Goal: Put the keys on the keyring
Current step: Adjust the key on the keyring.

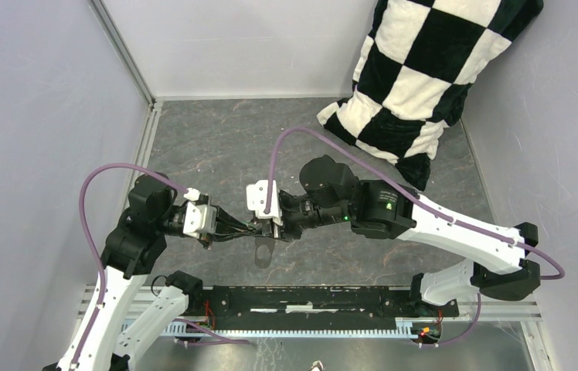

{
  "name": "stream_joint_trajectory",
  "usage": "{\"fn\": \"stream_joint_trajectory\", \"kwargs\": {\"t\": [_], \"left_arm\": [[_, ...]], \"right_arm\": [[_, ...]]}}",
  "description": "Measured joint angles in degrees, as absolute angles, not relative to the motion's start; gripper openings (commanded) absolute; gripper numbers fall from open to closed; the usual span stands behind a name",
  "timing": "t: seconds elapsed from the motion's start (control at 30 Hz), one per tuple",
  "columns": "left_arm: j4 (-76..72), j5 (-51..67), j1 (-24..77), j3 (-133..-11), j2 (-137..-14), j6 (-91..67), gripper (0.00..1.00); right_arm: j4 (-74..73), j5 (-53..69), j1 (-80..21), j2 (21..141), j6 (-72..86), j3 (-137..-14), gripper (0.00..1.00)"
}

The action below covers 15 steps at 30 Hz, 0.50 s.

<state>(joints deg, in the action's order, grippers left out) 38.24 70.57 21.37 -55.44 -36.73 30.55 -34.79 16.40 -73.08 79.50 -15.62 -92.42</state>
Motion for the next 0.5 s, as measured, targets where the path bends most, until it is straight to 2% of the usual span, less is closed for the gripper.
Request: {"fn": "stream_joint_trajectory", "kwargs": {"t": [0.37, 0.5], "left_arm": [[38.22, 70.61, 21.37, -55.44, -36.73, 30.55, 0.02], [38.22, 70.59, 21.37, -55.44, -36.73, 30.55, 0.02]], "right_arm": [[-37.17, 14.68, -73.06, 78.41, -15.88, -92.55, 0.37], [-37.95, 14.85, -73.06, 78.41, -15.86, -92.55, 0.31]]}}
